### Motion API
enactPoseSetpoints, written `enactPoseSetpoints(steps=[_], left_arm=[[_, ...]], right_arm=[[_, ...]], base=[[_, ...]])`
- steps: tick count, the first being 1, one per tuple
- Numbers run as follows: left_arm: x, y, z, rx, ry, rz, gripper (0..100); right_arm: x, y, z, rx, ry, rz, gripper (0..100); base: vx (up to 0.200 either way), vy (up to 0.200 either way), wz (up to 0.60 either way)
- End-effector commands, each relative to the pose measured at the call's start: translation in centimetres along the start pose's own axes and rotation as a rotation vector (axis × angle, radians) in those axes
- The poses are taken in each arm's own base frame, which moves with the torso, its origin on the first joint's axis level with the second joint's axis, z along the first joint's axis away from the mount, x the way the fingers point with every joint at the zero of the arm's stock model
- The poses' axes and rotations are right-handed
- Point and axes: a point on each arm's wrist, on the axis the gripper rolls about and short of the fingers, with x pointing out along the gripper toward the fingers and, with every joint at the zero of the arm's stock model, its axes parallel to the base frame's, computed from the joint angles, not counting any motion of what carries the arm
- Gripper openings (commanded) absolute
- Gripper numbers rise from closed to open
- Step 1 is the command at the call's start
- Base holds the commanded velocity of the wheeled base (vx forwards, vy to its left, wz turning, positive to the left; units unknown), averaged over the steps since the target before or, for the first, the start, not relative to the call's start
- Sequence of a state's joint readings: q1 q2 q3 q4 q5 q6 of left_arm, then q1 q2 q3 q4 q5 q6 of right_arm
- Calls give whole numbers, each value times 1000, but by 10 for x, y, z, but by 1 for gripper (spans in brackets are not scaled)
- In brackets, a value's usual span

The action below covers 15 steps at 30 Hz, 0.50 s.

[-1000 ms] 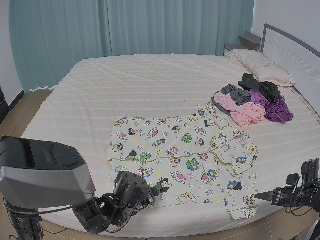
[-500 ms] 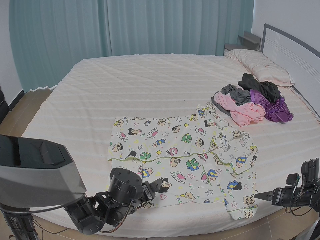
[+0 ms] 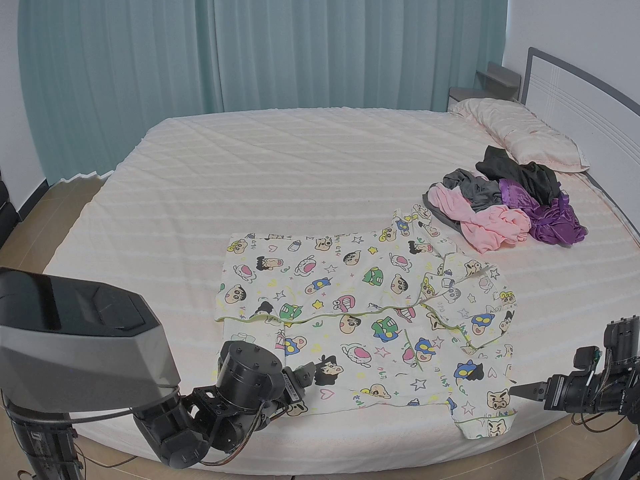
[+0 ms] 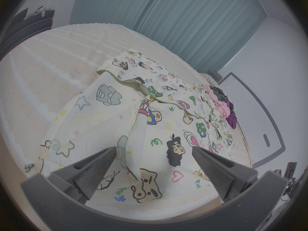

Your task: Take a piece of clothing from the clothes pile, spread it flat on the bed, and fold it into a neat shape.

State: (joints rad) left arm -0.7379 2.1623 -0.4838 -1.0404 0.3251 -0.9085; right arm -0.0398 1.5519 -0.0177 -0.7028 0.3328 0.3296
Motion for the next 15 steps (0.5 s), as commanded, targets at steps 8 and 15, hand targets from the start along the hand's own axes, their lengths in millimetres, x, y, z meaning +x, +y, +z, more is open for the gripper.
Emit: enactPoseSetpoints(steps=[8,15], left_arm=[[10,-11,0,-22,-53,-77,100],[12,-18,-26,20,1,-117,100]], right_arm=[[-3,0,-4,-1,-2,-4,100],[-4,0,-3,-4,-9,-3,100]], base=[[0,0,0],[0,0,0]])
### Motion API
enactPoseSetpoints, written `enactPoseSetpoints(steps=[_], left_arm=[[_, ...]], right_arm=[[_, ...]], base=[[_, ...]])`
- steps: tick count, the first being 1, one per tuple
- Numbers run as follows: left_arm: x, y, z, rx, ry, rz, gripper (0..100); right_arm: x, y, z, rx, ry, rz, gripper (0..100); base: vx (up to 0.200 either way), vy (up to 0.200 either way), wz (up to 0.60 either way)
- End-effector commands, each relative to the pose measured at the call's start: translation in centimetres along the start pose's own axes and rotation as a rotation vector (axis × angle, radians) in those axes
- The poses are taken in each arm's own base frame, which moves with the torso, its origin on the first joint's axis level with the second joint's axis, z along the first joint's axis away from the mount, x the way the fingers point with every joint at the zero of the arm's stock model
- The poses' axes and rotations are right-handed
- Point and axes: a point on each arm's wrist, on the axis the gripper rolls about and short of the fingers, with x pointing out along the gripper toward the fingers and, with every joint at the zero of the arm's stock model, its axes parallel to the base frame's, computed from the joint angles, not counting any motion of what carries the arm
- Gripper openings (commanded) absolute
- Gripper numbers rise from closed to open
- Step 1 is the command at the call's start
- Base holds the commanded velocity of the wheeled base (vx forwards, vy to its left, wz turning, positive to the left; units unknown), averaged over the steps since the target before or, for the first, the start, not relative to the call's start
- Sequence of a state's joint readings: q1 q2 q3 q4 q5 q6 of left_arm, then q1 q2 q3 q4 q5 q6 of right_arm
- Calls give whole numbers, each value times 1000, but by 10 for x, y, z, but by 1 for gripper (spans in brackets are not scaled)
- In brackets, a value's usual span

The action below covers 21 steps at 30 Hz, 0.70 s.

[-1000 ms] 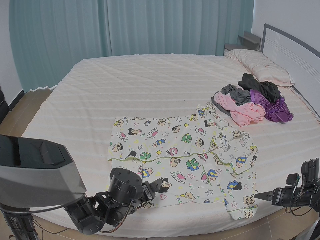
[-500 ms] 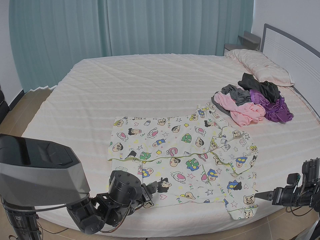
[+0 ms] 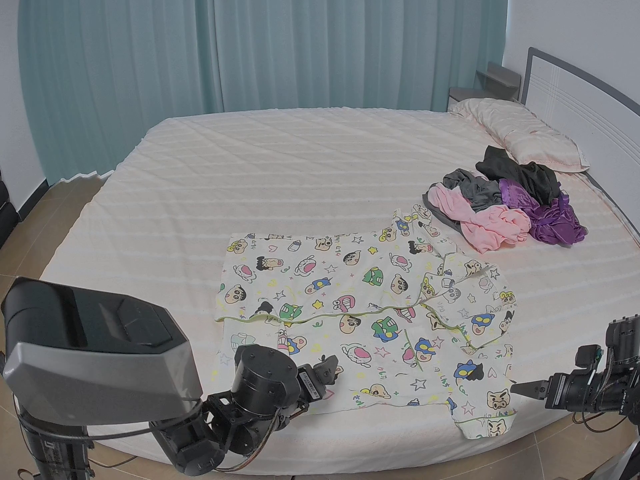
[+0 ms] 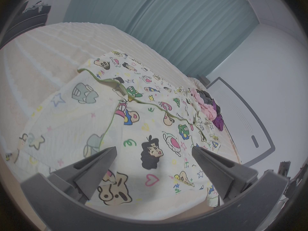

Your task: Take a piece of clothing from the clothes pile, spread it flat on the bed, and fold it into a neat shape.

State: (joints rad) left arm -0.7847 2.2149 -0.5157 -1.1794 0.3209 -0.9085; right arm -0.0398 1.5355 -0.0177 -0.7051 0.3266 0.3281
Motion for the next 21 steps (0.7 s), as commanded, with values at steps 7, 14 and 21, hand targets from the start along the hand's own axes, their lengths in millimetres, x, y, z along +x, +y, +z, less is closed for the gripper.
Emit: enactPoseSetpoints(steps=[7,14,21], left_arm=[[9,6,-34,55,86,8,100],[7,4,-33,46,106,-19,100],[-17,-10,-10,-16,49,-80,100]], right_arm=[[-1,-1,-4,4,16,-4,100],[-1,-1,-5,2,19,-5,100],[-2,-1,-5,1,16,-4,100]], base=[[0,0,0],[0,0,0],[0,0,0]])
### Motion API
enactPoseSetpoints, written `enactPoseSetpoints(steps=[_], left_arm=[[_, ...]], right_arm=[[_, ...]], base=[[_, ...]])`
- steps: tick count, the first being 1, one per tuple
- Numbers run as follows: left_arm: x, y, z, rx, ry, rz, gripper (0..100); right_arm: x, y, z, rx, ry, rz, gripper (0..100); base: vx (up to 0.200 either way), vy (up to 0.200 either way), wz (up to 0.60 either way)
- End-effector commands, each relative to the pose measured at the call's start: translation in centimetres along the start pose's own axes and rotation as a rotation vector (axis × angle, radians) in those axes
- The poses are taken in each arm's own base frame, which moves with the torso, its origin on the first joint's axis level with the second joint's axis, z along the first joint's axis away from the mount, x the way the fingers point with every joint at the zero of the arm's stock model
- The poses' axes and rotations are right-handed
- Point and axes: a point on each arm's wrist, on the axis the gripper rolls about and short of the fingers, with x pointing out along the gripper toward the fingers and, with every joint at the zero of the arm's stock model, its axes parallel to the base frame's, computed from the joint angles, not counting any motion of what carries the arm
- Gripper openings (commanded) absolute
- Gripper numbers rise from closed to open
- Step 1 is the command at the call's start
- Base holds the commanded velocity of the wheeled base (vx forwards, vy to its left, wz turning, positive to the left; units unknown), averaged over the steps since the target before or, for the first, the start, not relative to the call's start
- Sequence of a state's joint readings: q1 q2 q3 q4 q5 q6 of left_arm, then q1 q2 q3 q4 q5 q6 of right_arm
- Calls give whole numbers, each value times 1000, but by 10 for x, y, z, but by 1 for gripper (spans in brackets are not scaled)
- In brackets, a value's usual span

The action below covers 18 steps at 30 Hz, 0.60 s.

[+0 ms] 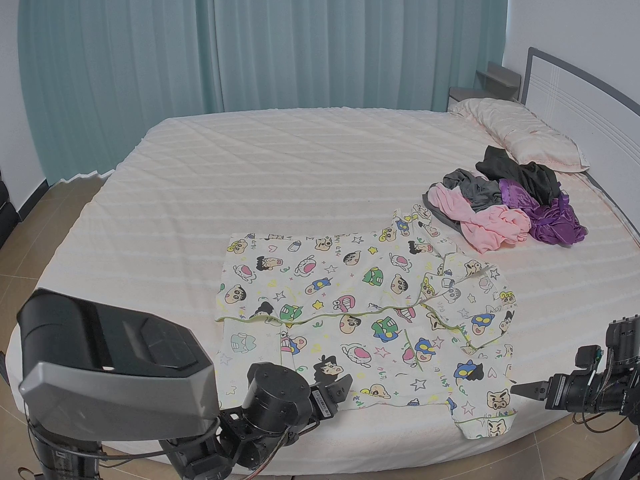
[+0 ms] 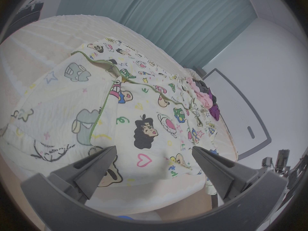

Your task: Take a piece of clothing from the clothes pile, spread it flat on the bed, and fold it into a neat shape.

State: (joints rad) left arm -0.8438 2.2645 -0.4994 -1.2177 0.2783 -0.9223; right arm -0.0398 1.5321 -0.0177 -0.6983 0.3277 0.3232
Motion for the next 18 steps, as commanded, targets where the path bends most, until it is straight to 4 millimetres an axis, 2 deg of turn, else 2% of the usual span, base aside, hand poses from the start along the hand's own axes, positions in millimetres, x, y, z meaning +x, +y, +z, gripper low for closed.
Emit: enactPoseSetpoints(steps=[1,3,8,13,18], left_arm=[[-25,-11,20,-58,-52,-52,100],[-32,-9,24,-65,-71,-39,100],[-32,-1,30,-76,-105,7,100],[-33,19,31,-87,-94,80,100],[-22,28,27,-117,-74,106,100]], right_arm=[[-1,-1,-4,3,12,-5,100],[-1,-1,-4,4,13,-6,100],[-1,-1,-5,5,17,-4,100],[-1,0,-5,6,20,-1,100],[0,1,-6,2,31,6,100]], base=[[0,0,0],[0,0,0],[0,0,0],[0,0,0],[0,0,0]])
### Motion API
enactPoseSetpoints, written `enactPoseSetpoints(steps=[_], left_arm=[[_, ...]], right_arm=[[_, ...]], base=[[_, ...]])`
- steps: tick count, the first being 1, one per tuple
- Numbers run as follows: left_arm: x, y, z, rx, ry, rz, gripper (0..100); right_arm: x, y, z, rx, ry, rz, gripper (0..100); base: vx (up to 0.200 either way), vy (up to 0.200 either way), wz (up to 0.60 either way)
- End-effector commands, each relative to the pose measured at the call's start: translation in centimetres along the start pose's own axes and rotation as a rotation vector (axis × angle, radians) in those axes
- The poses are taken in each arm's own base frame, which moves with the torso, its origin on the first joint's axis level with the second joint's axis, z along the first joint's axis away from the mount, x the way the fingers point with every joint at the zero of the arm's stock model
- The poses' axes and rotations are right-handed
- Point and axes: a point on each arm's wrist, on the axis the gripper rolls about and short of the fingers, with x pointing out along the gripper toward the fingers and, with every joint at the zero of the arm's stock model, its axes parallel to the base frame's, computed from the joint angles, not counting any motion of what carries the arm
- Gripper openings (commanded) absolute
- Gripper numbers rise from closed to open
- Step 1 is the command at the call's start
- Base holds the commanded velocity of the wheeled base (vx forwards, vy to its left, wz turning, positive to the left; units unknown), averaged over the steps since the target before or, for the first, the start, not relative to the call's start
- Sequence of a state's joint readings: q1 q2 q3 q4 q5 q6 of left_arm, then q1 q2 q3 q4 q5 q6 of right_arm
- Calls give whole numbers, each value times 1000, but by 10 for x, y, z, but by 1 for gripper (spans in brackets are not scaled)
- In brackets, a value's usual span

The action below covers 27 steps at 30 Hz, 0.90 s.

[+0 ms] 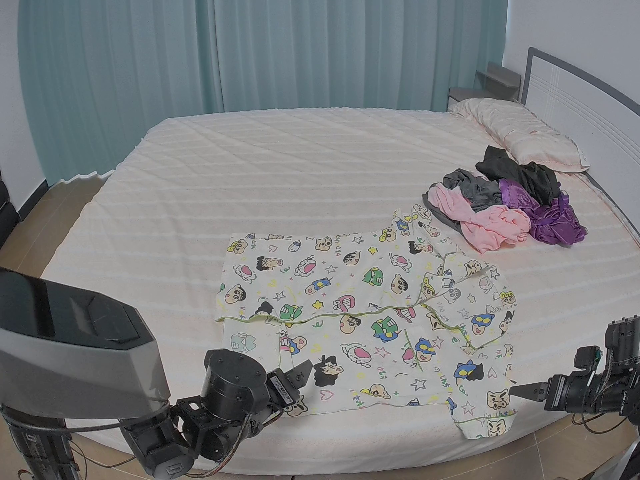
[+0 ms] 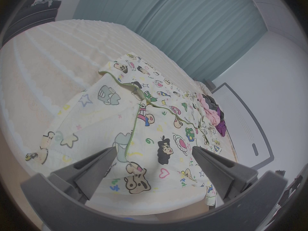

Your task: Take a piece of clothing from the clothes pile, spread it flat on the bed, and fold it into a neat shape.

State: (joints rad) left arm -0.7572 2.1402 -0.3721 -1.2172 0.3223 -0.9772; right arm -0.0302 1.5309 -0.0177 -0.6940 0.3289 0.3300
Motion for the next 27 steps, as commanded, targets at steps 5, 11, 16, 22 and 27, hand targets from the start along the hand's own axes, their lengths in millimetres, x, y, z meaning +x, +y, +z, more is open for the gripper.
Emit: enactPoseSetpoints(steps=[5,11,16,22,27], left_arm=[[14,7,2,-60,42,-3,100],[23,9,4,-71,53,-11,100],[24,10,2,-71,76,-15,100],[25,11,2,-71,79,-11,100],[24,12,1,-73,104,-24,100]], right_arm=[[0,0,-6,2,27,-1,100],[0,0,-6,4,28,-1,100],[0,0,-5,2,27,-1,100],[-1,0,-5,1,26,0,100],[-1,0,-6,1,27,0,100]], base=[[0,0,0],[0,0,0],[0,0,0],[0,0,0],[0,0,0]])
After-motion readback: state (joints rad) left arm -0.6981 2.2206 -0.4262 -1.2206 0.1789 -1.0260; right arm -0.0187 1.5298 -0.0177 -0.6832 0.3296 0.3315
